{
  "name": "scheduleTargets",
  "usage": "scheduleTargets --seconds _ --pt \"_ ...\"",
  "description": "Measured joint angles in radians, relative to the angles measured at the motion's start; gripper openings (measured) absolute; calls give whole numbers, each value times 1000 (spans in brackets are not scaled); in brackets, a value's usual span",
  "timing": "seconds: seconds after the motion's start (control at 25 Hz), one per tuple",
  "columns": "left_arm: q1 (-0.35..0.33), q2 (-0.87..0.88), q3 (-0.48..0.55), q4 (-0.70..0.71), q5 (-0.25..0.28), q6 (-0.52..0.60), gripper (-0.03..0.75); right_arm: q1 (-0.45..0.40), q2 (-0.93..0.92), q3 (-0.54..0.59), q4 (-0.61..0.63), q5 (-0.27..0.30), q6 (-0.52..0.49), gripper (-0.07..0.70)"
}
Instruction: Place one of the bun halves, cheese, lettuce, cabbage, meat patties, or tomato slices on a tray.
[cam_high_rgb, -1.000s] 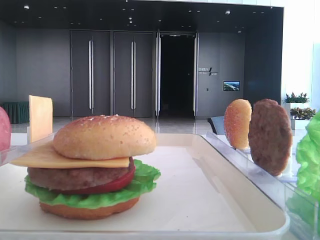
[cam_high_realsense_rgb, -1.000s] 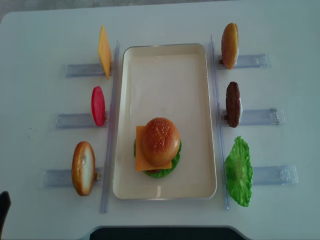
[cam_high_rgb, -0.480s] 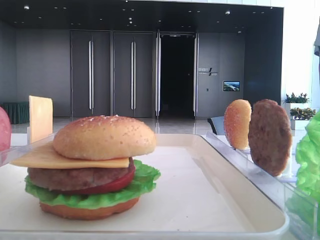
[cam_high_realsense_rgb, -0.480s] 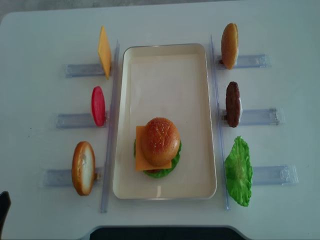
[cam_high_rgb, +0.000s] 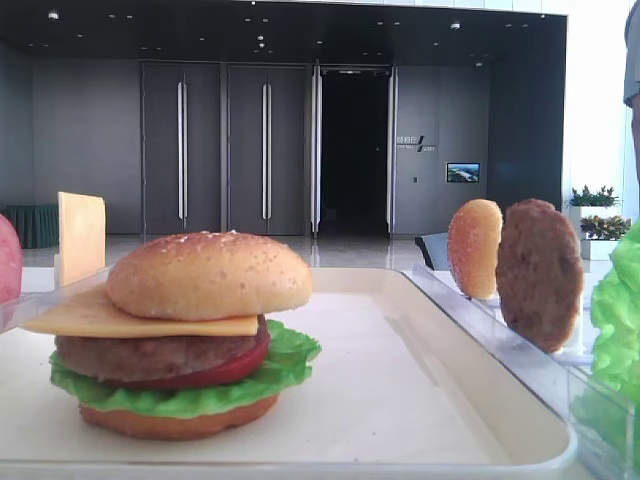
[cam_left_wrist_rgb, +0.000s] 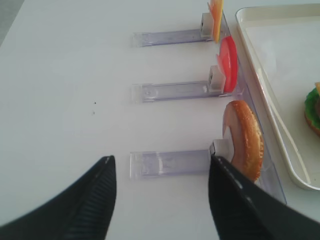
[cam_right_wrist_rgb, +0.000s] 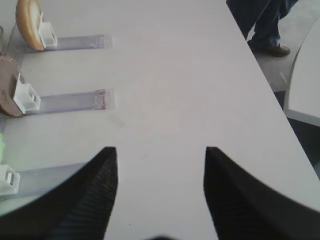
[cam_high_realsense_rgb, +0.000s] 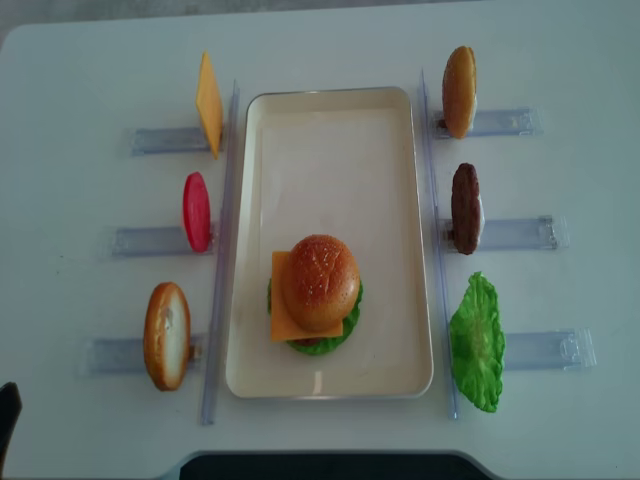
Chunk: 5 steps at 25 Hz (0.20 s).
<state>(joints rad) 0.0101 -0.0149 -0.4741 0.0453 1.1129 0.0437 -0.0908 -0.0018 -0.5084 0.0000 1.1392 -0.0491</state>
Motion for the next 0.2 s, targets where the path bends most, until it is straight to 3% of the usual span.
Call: scheduleTargets --seconds 0.2 --pt "0 0 0 0 0 0 452 0 -6 1 0 -3 -1 373"
